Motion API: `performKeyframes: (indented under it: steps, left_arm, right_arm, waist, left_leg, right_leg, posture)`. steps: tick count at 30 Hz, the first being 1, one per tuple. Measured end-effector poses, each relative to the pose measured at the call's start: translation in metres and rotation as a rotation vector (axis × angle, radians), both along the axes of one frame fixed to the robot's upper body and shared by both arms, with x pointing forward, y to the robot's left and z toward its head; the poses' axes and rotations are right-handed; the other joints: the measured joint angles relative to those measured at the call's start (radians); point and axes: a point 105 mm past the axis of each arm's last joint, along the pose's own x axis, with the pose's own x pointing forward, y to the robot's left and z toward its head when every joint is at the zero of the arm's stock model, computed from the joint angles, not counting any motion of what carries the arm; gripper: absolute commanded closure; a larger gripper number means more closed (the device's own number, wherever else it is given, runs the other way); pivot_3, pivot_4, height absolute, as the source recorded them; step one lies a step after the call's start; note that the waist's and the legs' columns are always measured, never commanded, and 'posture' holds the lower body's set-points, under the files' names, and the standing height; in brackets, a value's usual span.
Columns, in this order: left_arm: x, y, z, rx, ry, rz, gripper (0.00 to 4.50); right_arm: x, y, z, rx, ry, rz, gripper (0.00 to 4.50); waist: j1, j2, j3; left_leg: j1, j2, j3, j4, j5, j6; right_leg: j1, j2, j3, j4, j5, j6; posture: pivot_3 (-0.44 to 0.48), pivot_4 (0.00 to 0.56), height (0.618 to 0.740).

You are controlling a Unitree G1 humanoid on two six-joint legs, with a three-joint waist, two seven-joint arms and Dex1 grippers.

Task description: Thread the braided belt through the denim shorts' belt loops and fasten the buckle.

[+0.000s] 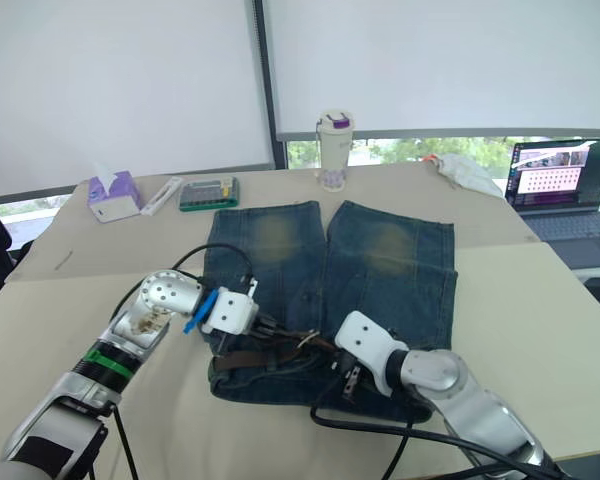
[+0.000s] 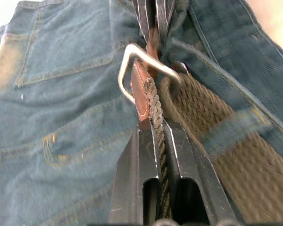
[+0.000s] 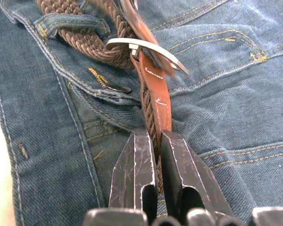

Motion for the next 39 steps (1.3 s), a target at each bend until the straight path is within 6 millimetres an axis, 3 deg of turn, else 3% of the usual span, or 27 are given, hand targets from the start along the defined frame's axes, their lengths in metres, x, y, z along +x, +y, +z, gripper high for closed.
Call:
performKeyframes:
  steps: [9, 11, 13, 15, 21, 27, 34, 37, 38, 39]
  left_arm:
    - [0.001, -0.029, -0.001, -0.033, 0.019, 0.006, 4.50]
    - [0.002, -0.032, -0.001, -0.046, 0.026, 0.021, 4.50]
    - [-0.002, -0.039, 0.001, -0.071, 0.035, 0.019, 4.50]
    - [-0.003, -0.043, 0.000, -0.085, 0.054, 0.028, 4.50]
    - [-0.003, -0.044, 0.003, -0.094, 0.057, 0.045, 4.50]
    - [-0.002, -0.045, 0.004, -0.106, 0.058, 0.054, 4.50]
    - [-0.003, -0.042, -0.002, -0.109, 0.071, 0.075, 4.50]
    - [-0.003, -0.041, -0.002, -0.110, 0.073, 0.075, 4.50]
    - [-0.003, -0.041, -0.002, -0.114, 0.084, 0.077, 3.91]
    - [-0.004, -0.039, -0.002, -0.120, 0.112, 0.084, 3.74]
  right_arm:
    - [-0.001, -0.001, -0.002, -0.019, 0.005, -0.008, 4.48]
    - [-0.003, -0.003, -0.001, -0.020, 0.009, -0.003, 3.61]
    - [-0.014, -0.006, 0.007, -0.008, 0.011, 0.027, 3.05]
    - [-0.019, -0.008, 0.027, 0.034, -0.027, 0.031, 2.34]
    - [-0.017, -0.014, 0.045, 0.050, -0.051, 0.008, 2.34]
    - [-0.002, -0.018, 0.024, -0.044, -0.017, -0.035, 2.34]
    - [0.000, -0.016, 0.022, -0.072, -0.028, -0.018, 4.47]
    - [-0.001, -0.015, 0.022, -0.069, -0.028, -0.017, 4.47]
    - [-0.001, -0.015, 0.022, -0.069, -0.028, -0.016, 4.50]
    - [-0.001, -0.015, 0.023, -0.067, -0.031, -0.013, 4.50]
  waist:
    - [-0.001, 0.000, 0.000]
    - [0.000, 0.000, 0.000]
    - [0.005, 0.001, 0.000]
    - [0.004, 0.000, 0.000]
    - [0.002, 0.000, 0.000]
    - [0.003, 0.000, 0.000]
    - [0.004, 0.000, 0.000]
    - [0.004, 0.000, 0.000]
    - [0.003, 0.000, 0.000]
    - [0.002, 0.000, 0.000]
  left_leg:
    - [0.000, -0.002, 0.000, 0.000, 0.000, 0.000]
    - [0.000, -0.002, 0.000, 0.000, 0.000, 0.000]
    - [-0.001, -0.002, -0.002, 0.000, 0.000, 0.000]
    - [-0.002, -0.001, -0.002, 0.001, 0.000, 0.000]
    - [-0.001, -0.001, -0.002, 0.001, 0.000, 0.000]
    - [-0.002, -0.001, -0.002, 0.001, 0.001, -0.001]
    - [-0.002, -0.001, -0.002, 0.001, 0.001, -0.001]
    - [-0.002, -0.001, -0.002, 0.001, 0.001, -0.001]
    - [-0.002, 0.000, -0.002, 0.001, 0.001, -0.001]
    - [-0.002, 0.000, -0.002, 0.001, 0.001, -0.001]
  right_leg:
    - [0.000, 0.000, 0.000, 0.000, 0.000, 0.000]
    - [0.000, 0.000, 0.000, 0.000, 0.000, 0.000]
    - [0.000, -0.001, 0.000, 0.000, -0.001, 0.001]
    - [0.000, -0.001, 0.000, 0.000, -0.001, 0.001]
    - [0.001, 0.000, 0.000, 0.001, -0.001, 0.001]
    - [0.000, -0.001, 0.000, 0.001, -0.001, 0.001]
    - [0.000, -0.001, 0.000, 0.000, -0.001, 0.001]
    - [0.000, -0.001, 0.000, 0.000, -0.001, 0.001]
    - [0.000, -0.001, 0.000, 0.001, -0.001, 0.001]
    - [0.000, -0.001, 0.000, 0.001, -0.001, 0.001]
  posture:
    - [0.000, 0.150, 0.740]
    - [0.000, 0.150, 0.740]
    - [0.000, 0.150, 0.740]
    - [0.000, 0.150, 0.740]
    - [0.000, 0.150, 0.740]
    - [0.000, 0.150, 0.740]
    - [0.000, 0.150, 0.740]
    - [0.000, 0.150, 0.740]
    - [0.000, 0.150, 0.740]
    - [0.000, 0.150, 0.740]
